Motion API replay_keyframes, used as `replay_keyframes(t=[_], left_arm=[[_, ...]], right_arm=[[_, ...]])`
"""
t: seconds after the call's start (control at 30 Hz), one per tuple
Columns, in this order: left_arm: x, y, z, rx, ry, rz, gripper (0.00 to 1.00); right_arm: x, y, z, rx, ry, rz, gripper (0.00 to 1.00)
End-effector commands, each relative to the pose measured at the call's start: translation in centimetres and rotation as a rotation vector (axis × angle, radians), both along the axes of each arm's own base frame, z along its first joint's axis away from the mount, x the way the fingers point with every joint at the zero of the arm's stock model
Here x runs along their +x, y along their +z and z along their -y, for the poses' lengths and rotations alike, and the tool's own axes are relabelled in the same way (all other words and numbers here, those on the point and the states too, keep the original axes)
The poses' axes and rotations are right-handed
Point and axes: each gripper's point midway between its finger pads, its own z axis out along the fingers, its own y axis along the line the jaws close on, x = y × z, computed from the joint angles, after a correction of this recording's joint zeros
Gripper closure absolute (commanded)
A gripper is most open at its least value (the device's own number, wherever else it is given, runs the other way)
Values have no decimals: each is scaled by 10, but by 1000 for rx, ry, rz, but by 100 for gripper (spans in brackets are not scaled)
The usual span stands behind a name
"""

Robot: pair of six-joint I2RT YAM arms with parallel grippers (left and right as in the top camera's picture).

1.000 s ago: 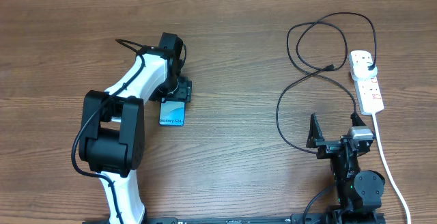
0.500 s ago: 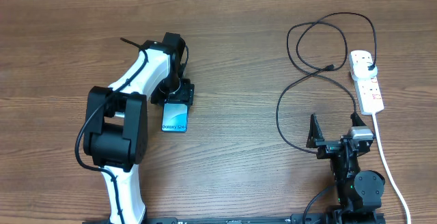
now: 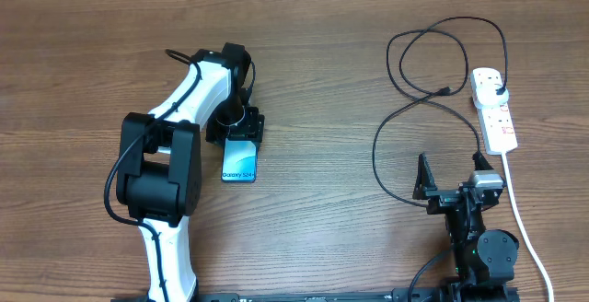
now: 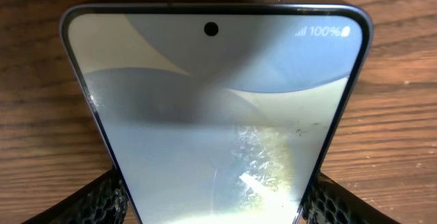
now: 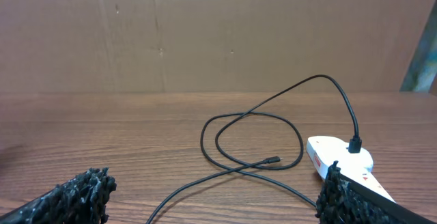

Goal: Plug charger to phone and switch on socket
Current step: 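Close the left gripper on the phone's top end and tilt it up, then lift the phone upright with the left gripper, bottom edge facing right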

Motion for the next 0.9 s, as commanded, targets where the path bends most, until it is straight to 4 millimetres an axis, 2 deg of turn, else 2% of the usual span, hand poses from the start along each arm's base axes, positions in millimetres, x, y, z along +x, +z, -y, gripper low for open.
replay_keyframes(t=[0.0, 0.3, 0.4, 0.43, 0.57, 0.87], left_arm=[[9, 8, 10, -35, -19, 12, 45], [18, 27, 15, -51, -18, 27, 45], [13, 33, 30, -149, -50, 5, 45], [9, 37, 43, -236, -83, -11, 46], [1, 48, 67, -404, -131, -33, 46], [-7, 79, 109, -735, -211, -24, 49]], right_arm=[[0, -2, 2, -2, -7, 4, 0], [0, -2, 2, -2, -7, 4, 0], [0, -2, 2, -2, -7, 4, 0], [0, -2, 2, -2, -7, 4, 0], [0, -2, 2, -2, -7, 4, 0], [0, -2, 2, -2, -7, 4, 0]])
